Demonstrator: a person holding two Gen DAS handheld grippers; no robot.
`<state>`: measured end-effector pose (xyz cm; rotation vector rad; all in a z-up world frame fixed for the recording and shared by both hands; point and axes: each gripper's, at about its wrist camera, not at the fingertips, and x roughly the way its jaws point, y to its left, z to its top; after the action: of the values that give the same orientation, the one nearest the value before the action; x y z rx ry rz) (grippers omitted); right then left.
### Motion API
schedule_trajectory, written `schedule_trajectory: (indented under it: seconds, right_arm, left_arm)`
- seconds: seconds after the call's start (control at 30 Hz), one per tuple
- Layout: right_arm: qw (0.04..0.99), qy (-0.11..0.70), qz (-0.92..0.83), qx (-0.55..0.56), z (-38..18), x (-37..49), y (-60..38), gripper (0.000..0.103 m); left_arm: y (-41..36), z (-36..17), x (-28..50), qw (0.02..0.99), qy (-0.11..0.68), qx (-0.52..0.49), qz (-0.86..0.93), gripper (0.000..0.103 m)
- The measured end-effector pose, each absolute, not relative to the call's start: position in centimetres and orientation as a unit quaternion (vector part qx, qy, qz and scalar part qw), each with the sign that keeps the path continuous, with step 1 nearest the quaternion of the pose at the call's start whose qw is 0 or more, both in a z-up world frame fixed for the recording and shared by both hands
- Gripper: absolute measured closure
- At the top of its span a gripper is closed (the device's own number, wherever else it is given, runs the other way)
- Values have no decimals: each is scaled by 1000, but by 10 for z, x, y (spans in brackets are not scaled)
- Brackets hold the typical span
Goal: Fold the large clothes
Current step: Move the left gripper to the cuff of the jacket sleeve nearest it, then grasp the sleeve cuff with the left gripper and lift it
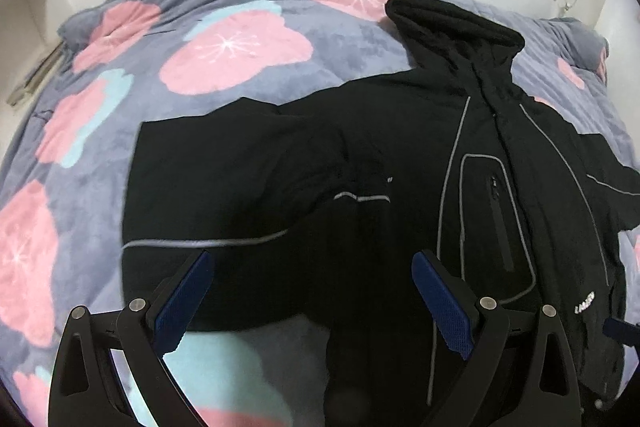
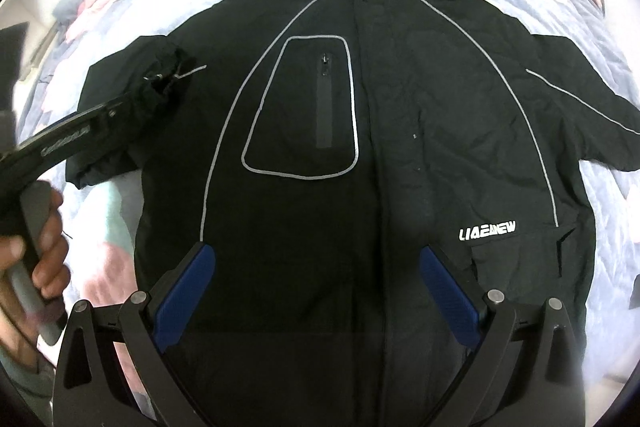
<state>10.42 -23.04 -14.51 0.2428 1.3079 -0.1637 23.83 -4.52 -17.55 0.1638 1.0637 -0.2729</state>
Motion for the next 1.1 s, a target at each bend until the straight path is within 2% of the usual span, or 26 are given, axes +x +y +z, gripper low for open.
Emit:
schedule_trajectory:
  seconds: [0.33, 0.37, 0.4, 0.47, 0.5, 0.53, 0.8, 0.97, 1.1]
  right_arm:
    - [775, 619, -70, 107, -159, 113, -229, 0]
    - [775, 620, -71, 106, -160, 113, -229, 0]
    - [775, 619, -72, 105, -160, 113, -230, 0]
    - [776, 618, -74, 107, -160, 112, -229, 0]
    - [776, 616, -75, 108, -160, 113, -230, 0]
    - [776, 617, -76, 109, -160, 113, -230, 0]
    - [774, 621, -69, 101, -163, 119, -219, 0]
    - [776, 624, -40, 80, -161, 124, -189, 0]
    - [782, 620, -19, 60, -155, 125, -167, 0]
  left_arm:
    - [-81, -234, 278, 817, 545, 145, -118, 4]
    - [-84, -239, 280, 816, 545, 156, -111, 7]
    - [-84, -242, 282, 816, 544, 161, -107, 13]
    - [-85, -239, 284, 817, 542, 149, -129, 41]
    - [-84, -236, 284, 818, 540, 145, -134, 50]
    - [-82, -228, 282, 824, 532, 138, -139, 69]
    - [27, -144, 277, 858, 491, -46, -142, 74]
    - [128, -99, 268, 884, 445, -125, -72, 74]
    - [204, -85, 260, 890, 429, -157, 7, 77]
